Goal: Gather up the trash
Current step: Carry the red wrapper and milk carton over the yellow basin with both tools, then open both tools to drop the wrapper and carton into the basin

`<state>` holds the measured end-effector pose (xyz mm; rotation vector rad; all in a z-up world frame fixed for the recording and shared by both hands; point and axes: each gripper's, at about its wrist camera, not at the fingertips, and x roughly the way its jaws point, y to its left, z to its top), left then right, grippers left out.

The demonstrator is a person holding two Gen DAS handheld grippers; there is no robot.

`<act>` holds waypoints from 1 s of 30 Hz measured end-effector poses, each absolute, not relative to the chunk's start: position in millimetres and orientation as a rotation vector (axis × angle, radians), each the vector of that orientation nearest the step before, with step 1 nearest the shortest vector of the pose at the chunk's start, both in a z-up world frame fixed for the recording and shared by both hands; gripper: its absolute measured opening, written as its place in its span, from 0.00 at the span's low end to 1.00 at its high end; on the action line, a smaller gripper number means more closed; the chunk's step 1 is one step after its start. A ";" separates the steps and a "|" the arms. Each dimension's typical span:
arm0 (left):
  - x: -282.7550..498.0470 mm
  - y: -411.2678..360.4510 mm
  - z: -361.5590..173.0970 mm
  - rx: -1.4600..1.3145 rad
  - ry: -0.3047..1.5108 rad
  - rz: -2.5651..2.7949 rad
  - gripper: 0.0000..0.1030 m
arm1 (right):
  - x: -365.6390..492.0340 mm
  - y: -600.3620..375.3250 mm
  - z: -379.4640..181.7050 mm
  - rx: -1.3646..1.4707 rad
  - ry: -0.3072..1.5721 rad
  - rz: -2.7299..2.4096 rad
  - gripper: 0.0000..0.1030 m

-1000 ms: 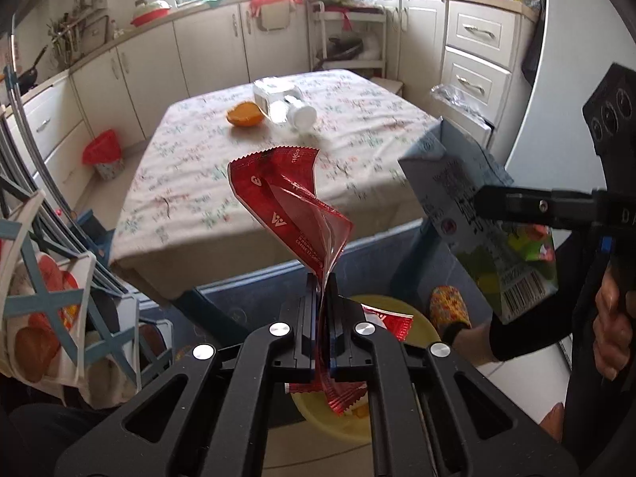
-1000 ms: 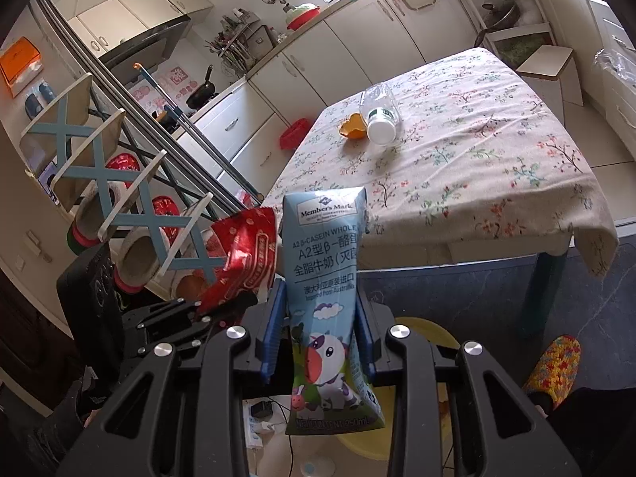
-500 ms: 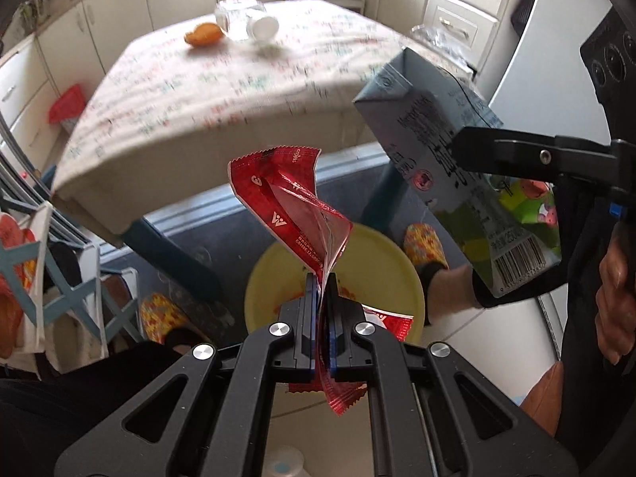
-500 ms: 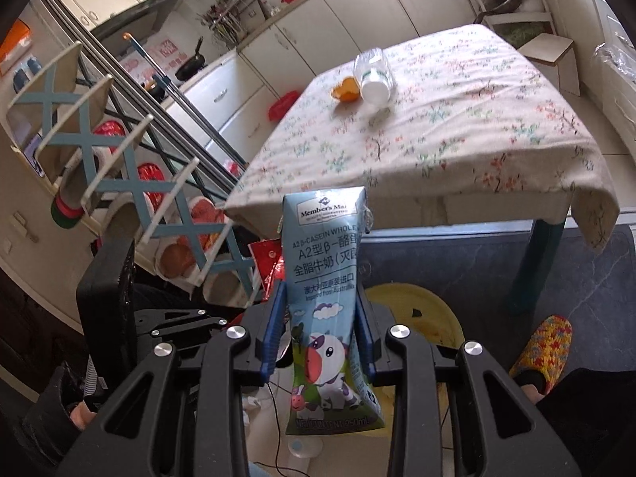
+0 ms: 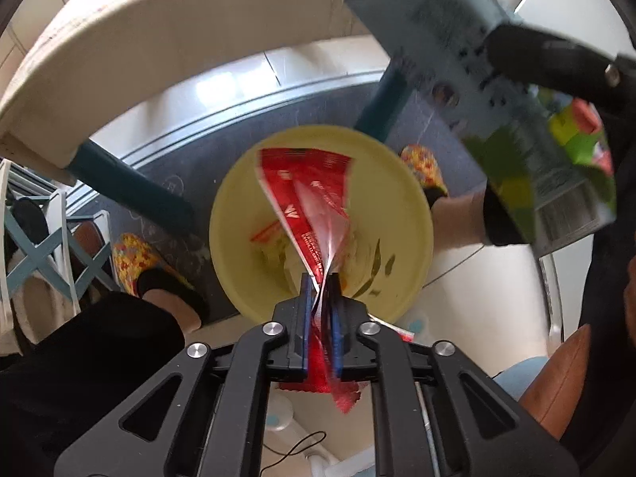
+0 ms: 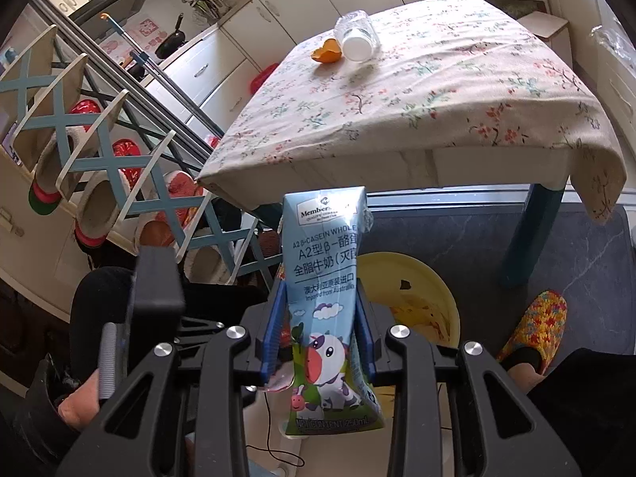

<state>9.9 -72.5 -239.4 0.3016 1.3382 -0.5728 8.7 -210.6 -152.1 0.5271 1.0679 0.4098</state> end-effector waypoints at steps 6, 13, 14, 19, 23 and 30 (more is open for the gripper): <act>12.0 -64.7 -232.5 0.273 1.312 -0.556 0.43 | 9.3 -209.8 -157.6 0.524 1.091 0.399 0.32; 22.5 -40.0 -197.0 0.145 1.167 -0.462 0.57 | 14.0 -207.0 -169.7 0.533 1.134 0.382 0.32; 25.0 -33.7 -190.4 0.113 1.138 -0.448 0.60 | 15.6 -206.6 -174.5 0.542 1.149 0.379 0.32; 27.5 -10.3 -159.3 0.011 0.980 -0.377 0.67 | 21.5 -198.0 -188.4 0.537 1.199 0.377 0.32; 25.2 2.1 -139.1 -0.025 0.865 -0.323 0.76 | 22.8 -187.6 -194.6 0.500 1.228 0.381 0.32; 21.0 20.0 -119.0 -0.094 0.747 -0.258 0.89 | 25.0 -174.4 -206.5 0.461 1.273 0.388 0.50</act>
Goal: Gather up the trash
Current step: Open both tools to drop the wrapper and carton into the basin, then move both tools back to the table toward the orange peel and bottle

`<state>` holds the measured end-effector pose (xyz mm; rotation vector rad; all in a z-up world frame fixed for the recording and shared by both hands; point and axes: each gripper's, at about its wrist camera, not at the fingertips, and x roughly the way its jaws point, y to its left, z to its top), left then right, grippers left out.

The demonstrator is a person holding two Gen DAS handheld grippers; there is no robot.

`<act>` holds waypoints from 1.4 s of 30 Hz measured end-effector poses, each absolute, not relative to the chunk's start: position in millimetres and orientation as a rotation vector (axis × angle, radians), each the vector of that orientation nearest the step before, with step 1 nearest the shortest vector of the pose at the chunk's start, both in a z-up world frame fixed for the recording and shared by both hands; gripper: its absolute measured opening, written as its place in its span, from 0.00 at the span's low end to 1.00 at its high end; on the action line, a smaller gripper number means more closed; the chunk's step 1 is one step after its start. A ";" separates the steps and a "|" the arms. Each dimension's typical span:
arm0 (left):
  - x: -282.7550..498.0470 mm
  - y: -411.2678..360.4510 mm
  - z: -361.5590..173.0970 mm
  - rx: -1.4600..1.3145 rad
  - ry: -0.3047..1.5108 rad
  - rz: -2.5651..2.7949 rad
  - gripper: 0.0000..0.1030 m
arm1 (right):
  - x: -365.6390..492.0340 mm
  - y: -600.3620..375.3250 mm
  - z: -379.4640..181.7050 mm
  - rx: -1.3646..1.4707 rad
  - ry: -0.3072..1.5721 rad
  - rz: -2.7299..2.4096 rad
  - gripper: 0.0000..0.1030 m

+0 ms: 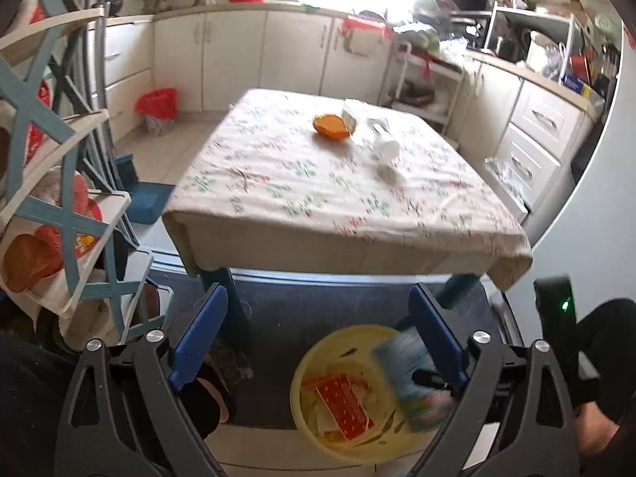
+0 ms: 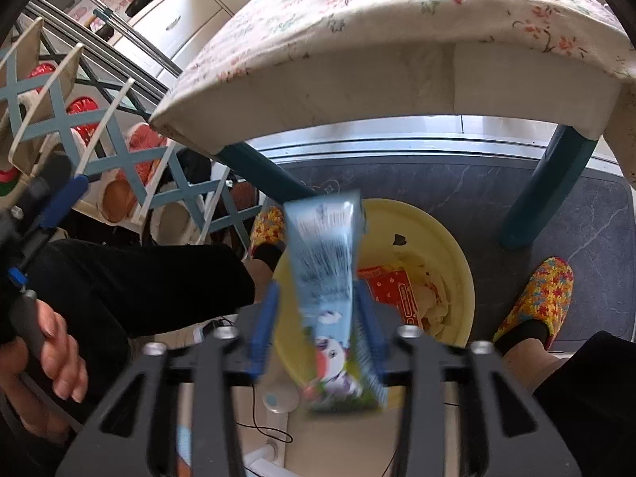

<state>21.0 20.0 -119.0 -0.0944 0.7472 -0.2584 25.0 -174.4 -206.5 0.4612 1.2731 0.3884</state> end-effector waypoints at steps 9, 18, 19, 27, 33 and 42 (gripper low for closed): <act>20.1 17.9 -112.5 -0.043 0.689 -0.164 0.92 | 24.8 -183.0 -201.0 0.486 1.240 0.362 0.51; 14.8 15.6 -107.5 -0.008 0.650 -0.132 0.92 | 23.1 -184.3 -179.5 0.453 1.152 0.333 0.60; 14.5 16.9 -106.4 -0.012 0.648 -0.139 0.92 | 22.1 -185.1 -174.2 0.444 1.129 0.325 0.60; 12.5 20.5 -101.9 -0.026 0.631 -0.128 0.92 | 14.5 -193.2 -141.0 0.404 0.981 0.288 0.68; 15.1 14.9 -97.2 0.007 0.637 -0.114 0.92 | 11.3 -189.2 -119.6 0.385 0.912 0.292 0.71; 19.7 11.6 -87.0 0.026 0.627 -0.119 0.92 | 16.6 -184.4 -94.7 0.395 0.836 0.314 0.74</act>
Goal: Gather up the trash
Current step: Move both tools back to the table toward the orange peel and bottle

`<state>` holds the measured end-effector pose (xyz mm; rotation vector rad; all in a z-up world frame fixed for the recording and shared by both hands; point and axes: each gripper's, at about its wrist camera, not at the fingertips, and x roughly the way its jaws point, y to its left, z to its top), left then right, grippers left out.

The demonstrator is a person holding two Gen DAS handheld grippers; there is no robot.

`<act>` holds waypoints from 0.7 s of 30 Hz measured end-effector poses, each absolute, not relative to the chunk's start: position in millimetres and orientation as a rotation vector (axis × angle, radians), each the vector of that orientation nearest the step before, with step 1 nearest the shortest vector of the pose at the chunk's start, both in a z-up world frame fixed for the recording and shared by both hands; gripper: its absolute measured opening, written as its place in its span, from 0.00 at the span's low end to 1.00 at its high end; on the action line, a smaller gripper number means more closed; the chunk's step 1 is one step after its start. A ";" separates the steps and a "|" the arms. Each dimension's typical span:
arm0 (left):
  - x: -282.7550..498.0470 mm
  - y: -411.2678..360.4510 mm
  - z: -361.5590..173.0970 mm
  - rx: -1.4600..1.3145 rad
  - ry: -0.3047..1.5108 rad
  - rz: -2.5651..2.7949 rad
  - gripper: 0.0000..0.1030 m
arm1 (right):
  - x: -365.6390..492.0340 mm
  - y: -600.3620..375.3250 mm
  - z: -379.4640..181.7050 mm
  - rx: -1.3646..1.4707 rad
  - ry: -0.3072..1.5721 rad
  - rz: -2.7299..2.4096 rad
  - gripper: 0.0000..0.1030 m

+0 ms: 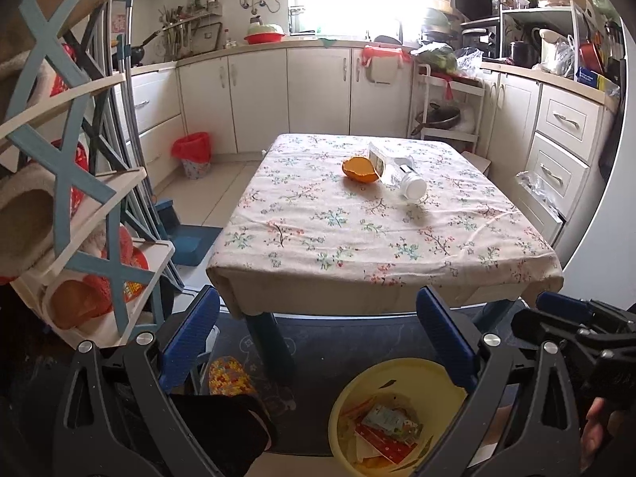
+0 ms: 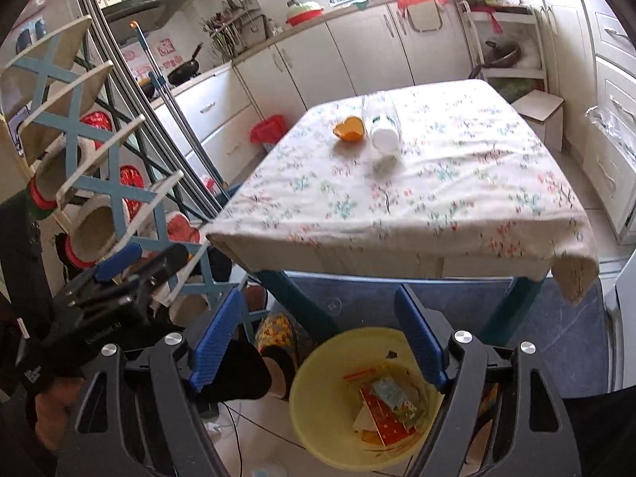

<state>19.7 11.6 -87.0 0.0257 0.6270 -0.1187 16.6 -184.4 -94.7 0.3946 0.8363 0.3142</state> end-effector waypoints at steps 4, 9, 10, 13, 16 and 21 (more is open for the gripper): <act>29.8 12.6 -84.7 0.015 0.649 -0.125 0.92 | 28.9 -187.6 -94.8 0.393 0.837 0.304 0.75; 50.9 18.1 -78.8 -0.010 0.660 -0.131 0.92 | 46.1 -193.8 -88.3 0.404 0.828 0.300 0.75; 56.8 20.4 -76.7 -0.017 0.662 -0.127 0.92 | 51.2 -194.9 -85.9 0.402 0.822 0.298 0.75; 68.9 24.1 -73.0 -0.034 0.655 -0.117 0.92 | 60.2 -198.1 -82.9 0.394 0.811 0.290 0.75; 78.5 24.7 -73.0 -0.055 0.662 -0.111 0.92 | 68.1 -202.3 -83.6 0.398 0.807 0.279 0.75; 93.4 20.3 -72.2 -0.053 0.673 -0.119 0.92 | 82.0 -202.6 -85.3 0.391 0.817 0.277 0.75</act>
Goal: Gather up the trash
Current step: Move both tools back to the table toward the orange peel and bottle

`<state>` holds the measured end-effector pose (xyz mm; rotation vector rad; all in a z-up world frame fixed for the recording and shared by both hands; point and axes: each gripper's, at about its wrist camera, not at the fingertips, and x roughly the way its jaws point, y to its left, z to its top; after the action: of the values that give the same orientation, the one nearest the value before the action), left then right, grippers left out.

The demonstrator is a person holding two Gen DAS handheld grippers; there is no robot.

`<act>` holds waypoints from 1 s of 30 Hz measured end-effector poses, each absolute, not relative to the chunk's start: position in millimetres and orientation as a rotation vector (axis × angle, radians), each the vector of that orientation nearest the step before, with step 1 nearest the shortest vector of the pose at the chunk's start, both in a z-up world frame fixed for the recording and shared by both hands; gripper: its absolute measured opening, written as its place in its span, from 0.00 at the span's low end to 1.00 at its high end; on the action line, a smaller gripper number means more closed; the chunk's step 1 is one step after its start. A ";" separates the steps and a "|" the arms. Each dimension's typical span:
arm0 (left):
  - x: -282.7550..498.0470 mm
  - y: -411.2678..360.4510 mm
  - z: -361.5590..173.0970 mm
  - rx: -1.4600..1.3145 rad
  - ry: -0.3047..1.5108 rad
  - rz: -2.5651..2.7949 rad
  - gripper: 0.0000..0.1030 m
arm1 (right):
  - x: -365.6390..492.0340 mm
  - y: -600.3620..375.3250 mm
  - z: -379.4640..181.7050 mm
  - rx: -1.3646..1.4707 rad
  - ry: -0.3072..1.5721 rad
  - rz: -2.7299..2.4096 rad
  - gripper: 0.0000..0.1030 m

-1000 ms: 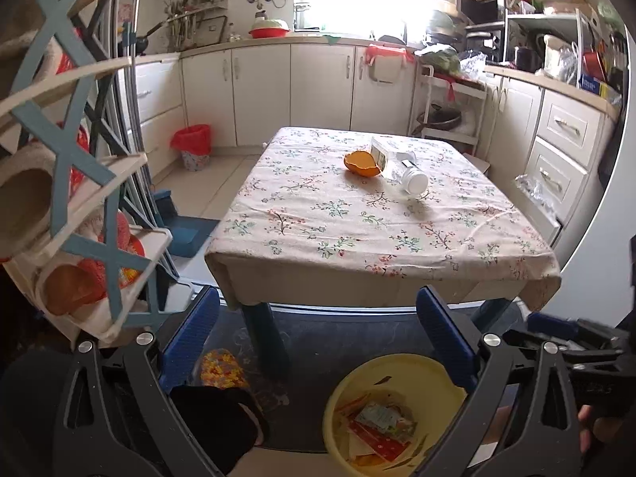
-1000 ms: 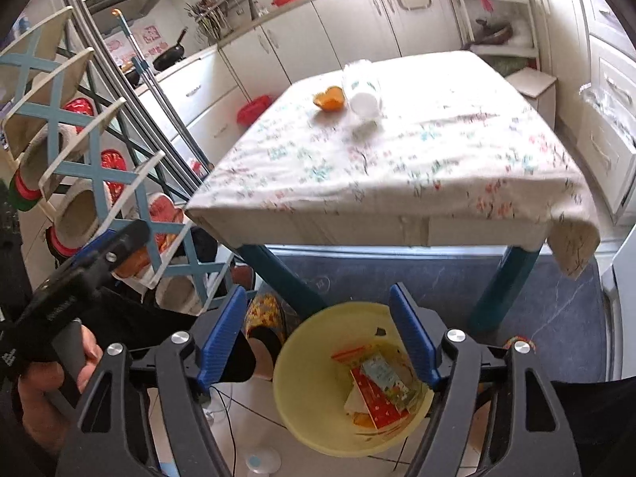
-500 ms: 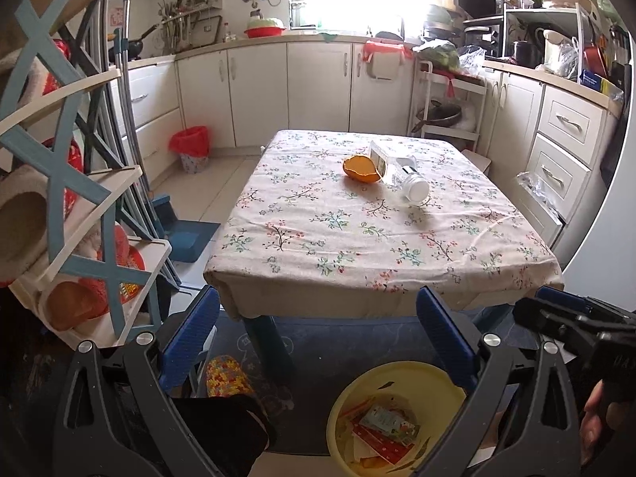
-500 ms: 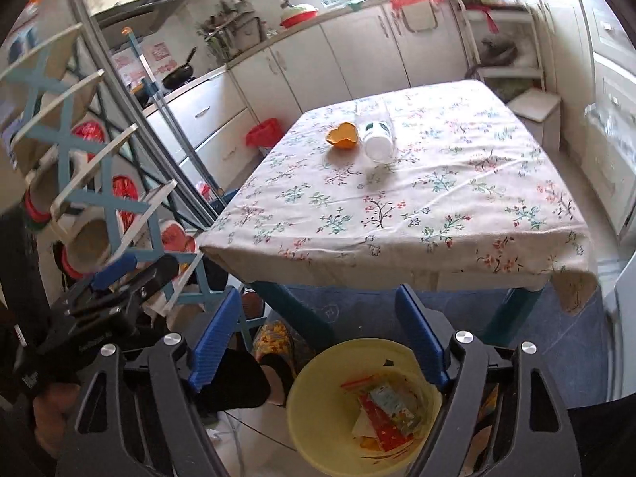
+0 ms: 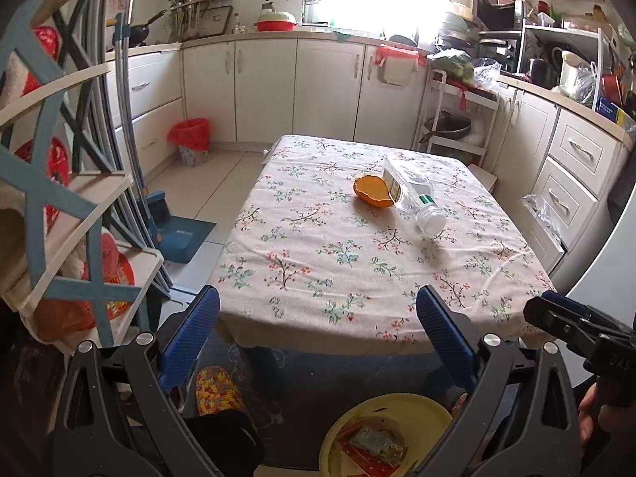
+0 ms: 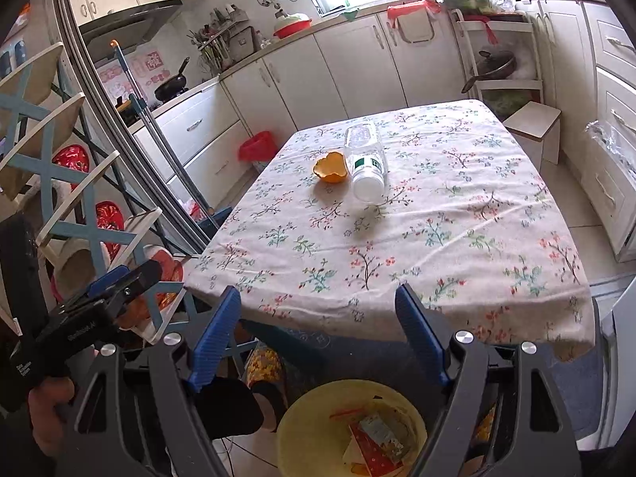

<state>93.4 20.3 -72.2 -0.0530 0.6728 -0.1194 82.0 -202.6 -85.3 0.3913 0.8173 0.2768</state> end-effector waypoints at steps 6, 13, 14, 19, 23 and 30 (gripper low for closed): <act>119.0 19.7 -64.3 -0.040 0.656 -0.111 0.92 | 113.6 -202.9 -81.9 0.354 0.817 0.270 0.76; 156.6 18.5 -59.0 -0.038 0.652 -0.101 0.92 | 164.7 -196.8 -87.6 0.325 0.841 0.273 0.77; 160.0 17.4 -59.4 -0.037 0.652 -0.102 0.92 | 170.3 -195.8 -87.6 0.320 0.841 0.274 0.77; 172.7 12.9 -64.3 -0.040 0.672 -0.115 0.92 | 196.6 -188.6 -88.8 0.290 0.840 0.276 0.77; 185.0 9.0 -65.1 -0.046 0.683 -0.124 0.92 | 209.3 -190.4 -90.3 0.292 0.839 0.266 0.77; 219.0 -1.0 -62.9 -0.051 0.678 -0.122 0.92 | 237.3 -189.7 -93.2 0.277 0.846 0.256 0.80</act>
<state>219.0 -1.0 -62.9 -0.0508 0.6779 -0.1223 237.3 -189.7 -93.2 0.2772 0.8460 0.2558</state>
